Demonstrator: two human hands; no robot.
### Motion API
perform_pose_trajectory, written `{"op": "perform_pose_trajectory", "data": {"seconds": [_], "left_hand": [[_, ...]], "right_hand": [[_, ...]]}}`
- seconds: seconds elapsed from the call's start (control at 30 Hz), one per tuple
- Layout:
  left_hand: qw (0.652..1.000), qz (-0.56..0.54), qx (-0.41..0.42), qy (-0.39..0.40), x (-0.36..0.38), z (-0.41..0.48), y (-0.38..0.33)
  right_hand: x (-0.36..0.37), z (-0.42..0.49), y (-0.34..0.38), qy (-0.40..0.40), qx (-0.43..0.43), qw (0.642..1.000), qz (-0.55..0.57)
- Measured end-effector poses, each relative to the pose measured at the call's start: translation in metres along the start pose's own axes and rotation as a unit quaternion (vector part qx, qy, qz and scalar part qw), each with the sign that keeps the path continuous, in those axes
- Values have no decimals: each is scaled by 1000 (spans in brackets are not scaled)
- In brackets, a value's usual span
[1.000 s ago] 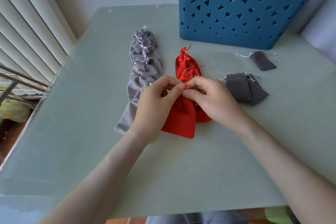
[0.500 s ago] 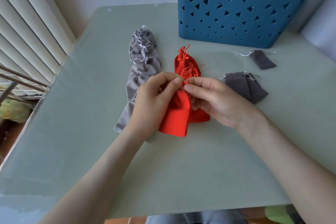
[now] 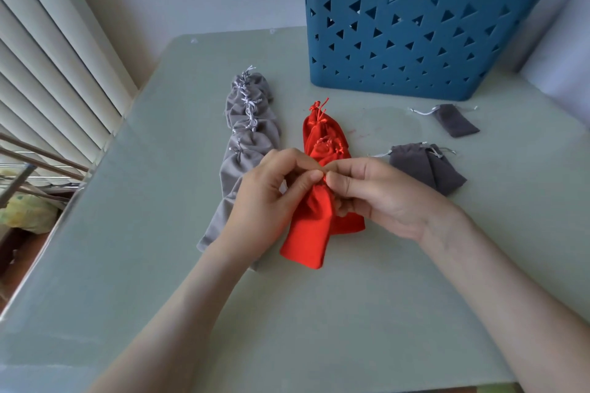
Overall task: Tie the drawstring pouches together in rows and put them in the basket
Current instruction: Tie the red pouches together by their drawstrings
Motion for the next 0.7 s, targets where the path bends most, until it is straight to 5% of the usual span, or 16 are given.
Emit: {"op": "perform_pose_trajectory", "data": {"seconds": [0.23,0.47,0.57,0.7], "left_hand": [[998,10,-62,-1,3,-3,1],[981,-44,-163,93,7,-4,10],[977,-15,-161,142,9,-4,13],[980,48,-120,150,9,-2,12]], "right_hand": [[-3,-2,7,-51,-46,988,-141],[-9,-1,6,-97,-56,954,-278],[-12,0,3,-124,-53,932,-337],[-9,-2,2,-97,-6,949,-301]]}}
Point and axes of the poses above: each hand's wrist, its own z-axis towards the middle knuckle, its own x-axis out of the palm, y = z × x, the point moved 5 cm from there along z, towards the middle knuckle, and after that the axes turned 10 degrees about z, right-handed, at the moved point
